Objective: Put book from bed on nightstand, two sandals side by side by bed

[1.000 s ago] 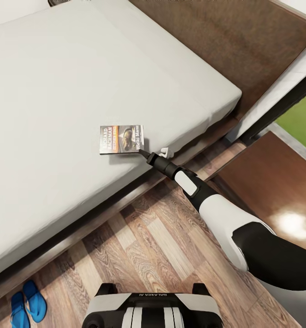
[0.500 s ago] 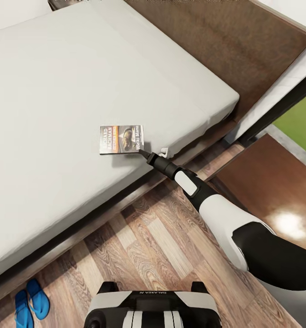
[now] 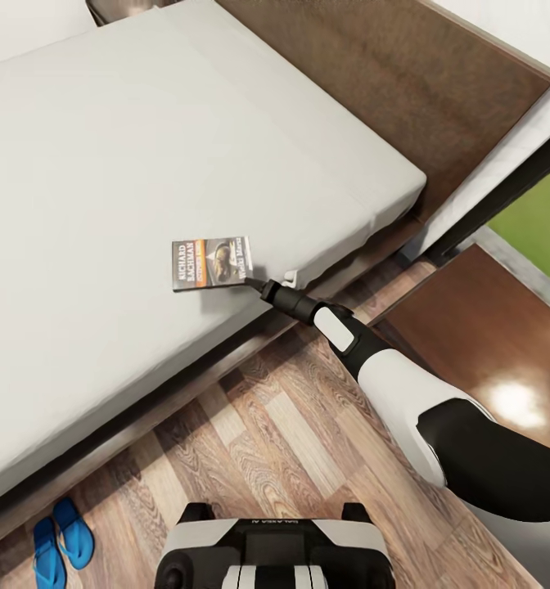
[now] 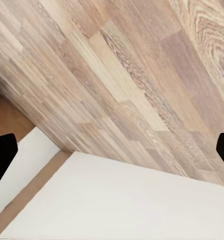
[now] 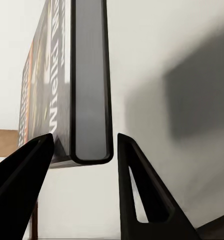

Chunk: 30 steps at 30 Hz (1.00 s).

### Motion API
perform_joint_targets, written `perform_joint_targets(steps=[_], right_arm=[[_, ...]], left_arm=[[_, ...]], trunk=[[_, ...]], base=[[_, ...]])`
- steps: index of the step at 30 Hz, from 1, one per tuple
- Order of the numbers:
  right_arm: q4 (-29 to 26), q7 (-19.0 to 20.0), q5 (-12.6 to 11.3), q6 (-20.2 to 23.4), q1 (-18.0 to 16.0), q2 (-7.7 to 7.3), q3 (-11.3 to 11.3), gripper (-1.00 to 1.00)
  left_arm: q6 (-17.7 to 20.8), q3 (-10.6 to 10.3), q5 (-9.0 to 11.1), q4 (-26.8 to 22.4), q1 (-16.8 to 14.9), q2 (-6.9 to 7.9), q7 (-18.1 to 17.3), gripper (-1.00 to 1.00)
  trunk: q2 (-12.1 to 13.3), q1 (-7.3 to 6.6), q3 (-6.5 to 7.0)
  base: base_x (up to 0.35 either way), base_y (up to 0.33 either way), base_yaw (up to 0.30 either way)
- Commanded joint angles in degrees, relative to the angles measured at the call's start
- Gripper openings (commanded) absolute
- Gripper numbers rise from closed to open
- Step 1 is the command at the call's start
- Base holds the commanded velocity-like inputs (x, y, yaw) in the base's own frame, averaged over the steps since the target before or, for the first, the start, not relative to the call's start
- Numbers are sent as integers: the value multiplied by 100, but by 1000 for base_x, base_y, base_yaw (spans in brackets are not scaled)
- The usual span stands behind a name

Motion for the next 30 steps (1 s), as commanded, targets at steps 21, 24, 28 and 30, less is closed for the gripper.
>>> perform_joint_targets(steps=[21,24,28,30], right_arm=[[-16,54,-68,172,24,0,-9,-100],[-20,63,-72,169,28,0,-15,-100],[-25,67,-74,172,33,0,-26,-100],[-26,68,-75,173,35,0,-32,-100]], left_arm=[[39,-23,66,120,0,13,225,100],[39,-22,67,130,0,16,217,100],[40,-21,66,135,0,18,206,100],[40,-21,67,137,0,18,202,100]], trunk=[[842,-462,376],[962,-528,429],[1123,-615,501],[1203,-659,537]], base=[[0,0,0],[0,0,0],[0,0,0],[0,0,0]])
